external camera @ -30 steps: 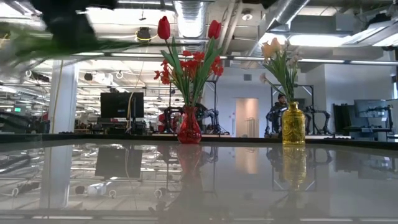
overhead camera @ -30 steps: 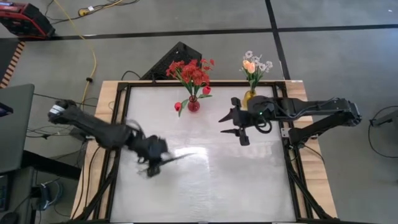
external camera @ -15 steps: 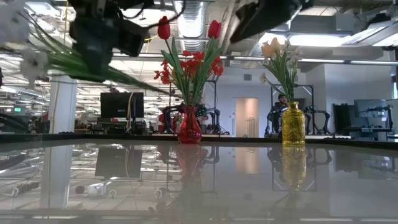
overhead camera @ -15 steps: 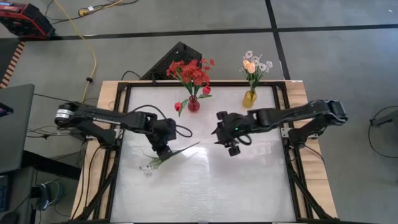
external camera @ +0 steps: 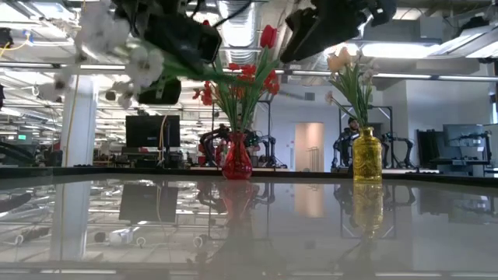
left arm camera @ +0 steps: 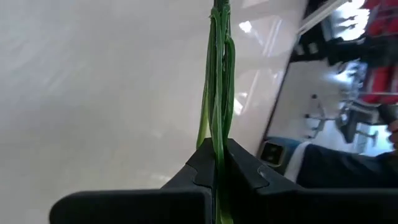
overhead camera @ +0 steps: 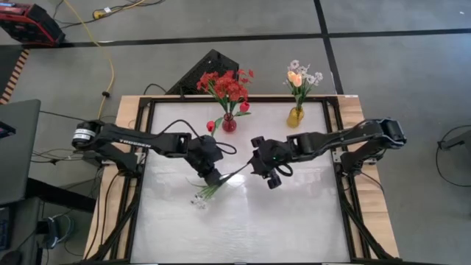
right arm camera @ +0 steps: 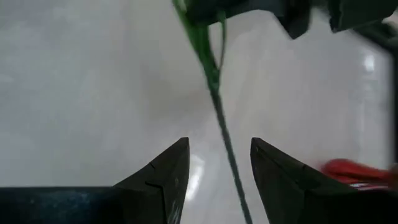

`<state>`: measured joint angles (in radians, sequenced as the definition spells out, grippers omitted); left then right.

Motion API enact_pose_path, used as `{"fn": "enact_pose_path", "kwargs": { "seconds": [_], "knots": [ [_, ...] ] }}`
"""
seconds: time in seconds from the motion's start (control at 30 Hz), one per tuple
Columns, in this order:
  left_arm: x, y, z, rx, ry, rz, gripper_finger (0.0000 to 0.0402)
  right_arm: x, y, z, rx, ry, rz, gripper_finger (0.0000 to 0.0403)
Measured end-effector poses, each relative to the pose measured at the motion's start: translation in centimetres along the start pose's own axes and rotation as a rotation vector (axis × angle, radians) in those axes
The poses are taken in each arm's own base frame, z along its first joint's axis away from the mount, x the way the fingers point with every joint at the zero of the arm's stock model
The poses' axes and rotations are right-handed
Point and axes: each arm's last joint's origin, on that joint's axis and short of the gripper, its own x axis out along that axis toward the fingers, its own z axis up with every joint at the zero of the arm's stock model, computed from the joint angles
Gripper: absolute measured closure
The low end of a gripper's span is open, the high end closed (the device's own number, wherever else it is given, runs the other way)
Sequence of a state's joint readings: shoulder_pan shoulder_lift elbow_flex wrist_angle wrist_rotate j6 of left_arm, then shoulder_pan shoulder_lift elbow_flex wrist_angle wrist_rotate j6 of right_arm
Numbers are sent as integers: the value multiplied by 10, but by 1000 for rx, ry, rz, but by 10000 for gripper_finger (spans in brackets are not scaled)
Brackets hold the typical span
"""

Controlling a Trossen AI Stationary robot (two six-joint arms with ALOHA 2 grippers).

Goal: Sort flowers into vase by color
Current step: Put the white flowers into the yellow vase

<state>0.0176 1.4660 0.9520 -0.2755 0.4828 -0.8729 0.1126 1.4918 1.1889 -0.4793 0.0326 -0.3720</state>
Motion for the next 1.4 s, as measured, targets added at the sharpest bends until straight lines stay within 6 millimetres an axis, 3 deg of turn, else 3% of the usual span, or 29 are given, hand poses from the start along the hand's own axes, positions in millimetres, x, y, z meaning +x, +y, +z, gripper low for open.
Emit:
{"fn": "enact_pose_path", "kwargs": {
  "seconds": [0.33,0.83,1.17,1.4],
  "knots": [
    [-4,-30,5,-3,-132,-205,400,-19,16,32,-258,21,-257,225],
    [-5,-28,8,-19,-207,-165,400,-26,29,40,-238,17,-265,227],
    [-7,-25,13,-29,-241,-151,400,9,33,30,-248,162,-298,227],
    [-7,-25,13,-31,-248,-145,400,25,36,44,-274,197,-348,240]
  ]
}}
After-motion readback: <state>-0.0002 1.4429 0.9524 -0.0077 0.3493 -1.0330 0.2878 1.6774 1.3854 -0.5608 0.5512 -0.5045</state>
